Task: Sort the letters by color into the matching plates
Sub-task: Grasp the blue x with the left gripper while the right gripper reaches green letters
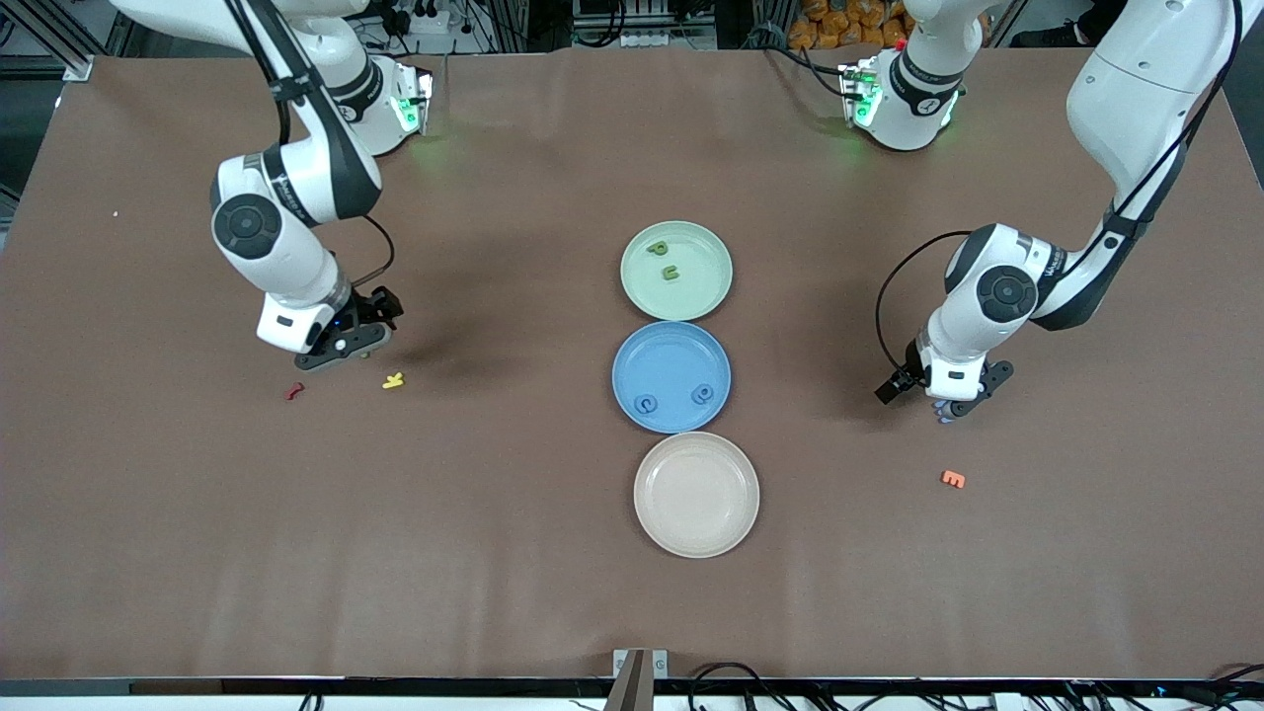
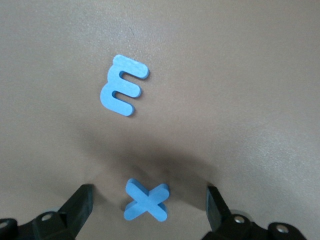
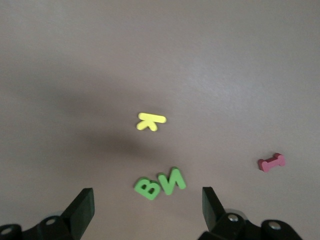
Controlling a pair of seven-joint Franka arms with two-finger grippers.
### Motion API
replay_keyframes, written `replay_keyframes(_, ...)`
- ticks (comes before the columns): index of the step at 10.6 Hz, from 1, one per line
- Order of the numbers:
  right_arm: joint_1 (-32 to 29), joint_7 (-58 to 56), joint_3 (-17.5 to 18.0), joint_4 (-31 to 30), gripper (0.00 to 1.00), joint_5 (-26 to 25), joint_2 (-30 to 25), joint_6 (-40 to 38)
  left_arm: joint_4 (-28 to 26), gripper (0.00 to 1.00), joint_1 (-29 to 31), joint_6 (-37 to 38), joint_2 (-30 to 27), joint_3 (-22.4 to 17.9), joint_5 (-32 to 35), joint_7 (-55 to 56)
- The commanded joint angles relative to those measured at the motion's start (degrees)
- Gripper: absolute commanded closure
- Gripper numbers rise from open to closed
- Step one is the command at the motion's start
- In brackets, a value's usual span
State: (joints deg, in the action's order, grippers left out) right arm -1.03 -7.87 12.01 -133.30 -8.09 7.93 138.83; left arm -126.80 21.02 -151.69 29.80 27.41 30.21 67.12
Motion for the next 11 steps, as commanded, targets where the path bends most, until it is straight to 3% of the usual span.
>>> replay_keyframes(1, -1.3, -1.5, -3.7, -0.6, 0.1, -0.4, 2.7, 3.1, -0.8, 0.72, 0.6, -0.5, -0.4, 0.3, 2.0, 2.2)
replay_keyframes(2, -1.1, -0.8, -5.1, -0.5, 0.19, -0.2, 3.0, 3.1, -1.0, 0.96, 0.6, -0.6, -0.4, 0.3, 2.0, 2.4)
replay_keyframes(3, -0.9, 1.3, -7.1, -0.5, 0.21, 0.4, 3.0, 2.9, -1.2, 1.0, 0.7, -0.6, -0.5, 0.3, 2.0, 3.1)
replay_keyframes(7, -0.6, 18.5, -9.4, -0.3, 0.2, 0.9, 3.3, 1.4, -1.2, 1.0, 0.5, -0.6, -0.6, 0.3, 2.0, 3.0)
replay_keyframes(9, 0.3, 33.0, -9.5, 0.8, 0.27, 14.9, 3.5, -0.9, -0.4, 1.0, -0.2, -0.5, -0.8, 0.4, 2.0, 2.8)
replay_keyframes(11, 0.8, 35.7, -10.2, 2.1, 0.22, 18.5, 5.2, -0.2, 0.8, 1.0, -0.2, -0.2, -0.9, 0.6, 2.0, 2.1)
